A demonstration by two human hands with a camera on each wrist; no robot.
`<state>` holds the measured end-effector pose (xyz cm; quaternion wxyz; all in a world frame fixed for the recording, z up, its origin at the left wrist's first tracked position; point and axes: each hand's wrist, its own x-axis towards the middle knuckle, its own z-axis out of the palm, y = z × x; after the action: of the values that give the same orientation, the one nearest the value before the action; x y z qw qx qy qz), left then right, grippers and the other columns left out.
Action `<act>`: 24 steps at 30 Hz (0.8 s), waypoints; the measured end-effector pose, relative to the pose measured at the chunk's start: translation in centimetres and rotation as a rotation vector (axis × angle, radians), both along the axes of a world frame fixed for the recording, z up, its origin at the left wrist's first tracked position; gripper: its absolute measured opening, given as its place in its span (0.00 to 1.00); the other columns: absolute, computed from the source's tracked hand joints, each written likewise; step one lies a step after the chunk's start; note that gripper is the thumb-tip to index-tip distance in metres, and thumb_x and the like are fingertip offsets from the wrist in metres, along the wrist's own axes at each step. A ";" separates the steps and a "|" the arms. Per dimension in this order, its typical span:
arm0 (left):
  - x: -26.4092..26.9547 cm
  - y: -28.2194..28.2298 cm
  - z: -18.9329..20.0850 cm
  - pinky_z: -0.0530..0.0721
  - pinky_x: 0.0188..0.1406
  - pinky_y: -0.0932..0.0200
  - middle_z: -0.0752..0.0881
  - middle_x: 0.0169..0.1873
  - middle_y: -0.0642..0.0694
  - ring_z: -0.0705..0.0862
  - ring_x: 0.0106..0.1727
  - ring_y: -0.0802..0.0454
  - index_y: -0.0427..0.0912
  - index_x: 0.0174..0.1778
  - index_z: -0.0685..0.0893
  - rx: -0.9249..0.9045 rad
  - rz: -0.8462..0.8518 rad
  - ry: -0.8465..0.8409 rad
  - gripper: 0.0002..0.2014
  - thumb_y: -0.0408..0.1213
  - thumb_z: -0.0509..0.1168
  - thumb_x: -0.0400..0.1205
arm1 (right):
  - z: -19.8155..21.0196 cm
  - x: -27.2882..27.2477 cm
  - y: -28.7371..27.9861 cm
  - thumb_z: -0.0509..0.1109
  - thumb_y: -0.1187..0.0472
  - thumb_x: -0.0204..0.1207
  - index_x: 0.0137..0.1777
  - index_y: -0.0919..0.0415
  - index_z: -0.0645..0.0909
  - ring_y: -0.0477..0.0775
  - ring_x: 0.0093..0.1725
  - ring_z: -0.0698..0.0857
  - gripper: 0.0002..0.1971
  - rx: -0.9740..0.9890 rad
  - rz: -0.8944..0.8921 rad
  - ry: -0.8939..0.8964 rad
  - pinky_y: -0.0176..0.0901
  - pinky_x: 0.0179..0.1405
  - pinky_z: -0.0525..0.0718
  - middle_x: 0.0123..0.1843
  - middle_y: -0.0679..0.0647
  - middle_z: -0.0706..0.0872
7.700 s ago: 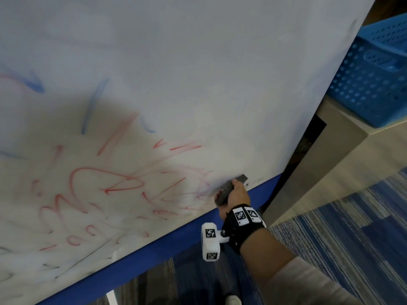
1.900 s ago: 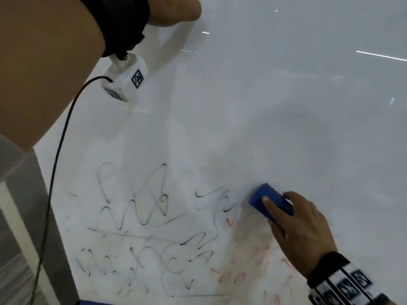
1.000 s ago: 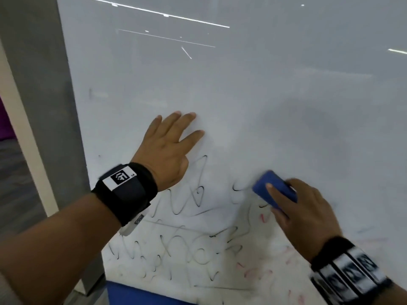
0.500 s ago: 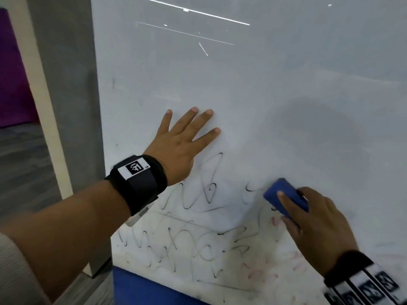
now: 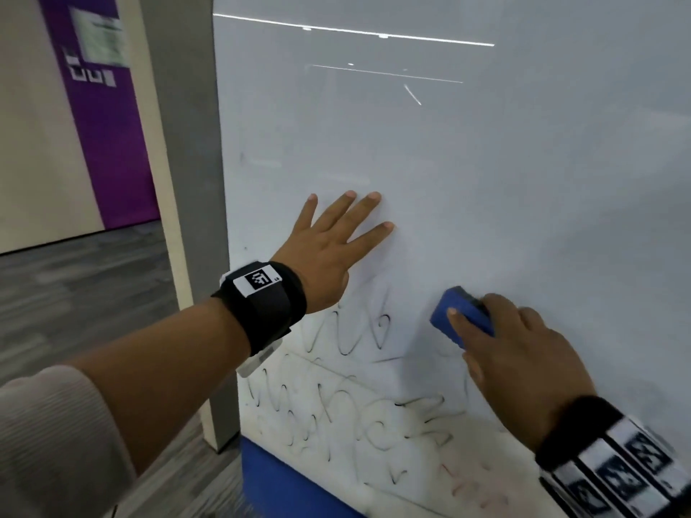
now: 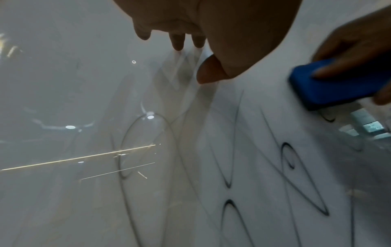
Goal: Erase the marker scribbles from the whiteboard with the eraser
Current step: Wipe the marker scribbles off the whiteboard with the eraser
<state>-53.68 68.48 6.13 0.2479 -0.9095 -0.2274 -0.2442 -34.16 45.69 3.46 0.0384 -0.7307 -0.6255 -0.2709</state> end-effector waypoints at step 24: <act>-10.1 12.2 0.3 0.67 0.80 0.37 0.63 0.82 0.27 0.65 0.82 0.31 0.32 0.85 0.60 -0.641 0.092 -0.730 0.40 0.49 0.55 0.78 | 0.4 -6.4 9.3 0.80 0.63 0.55 0.67 0.57 0.83 0.66 0.39 0.78 0.34 0.022 0.007 -0.042 0.51 0.28 0.79 0.59 0.64 0.80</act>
<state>-63.80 80.70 6.42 -0.1299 -0.7839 -0.4033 -0.4538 -40.53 54.95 3.84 0.0341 -0.7221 -0.6258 -0.2928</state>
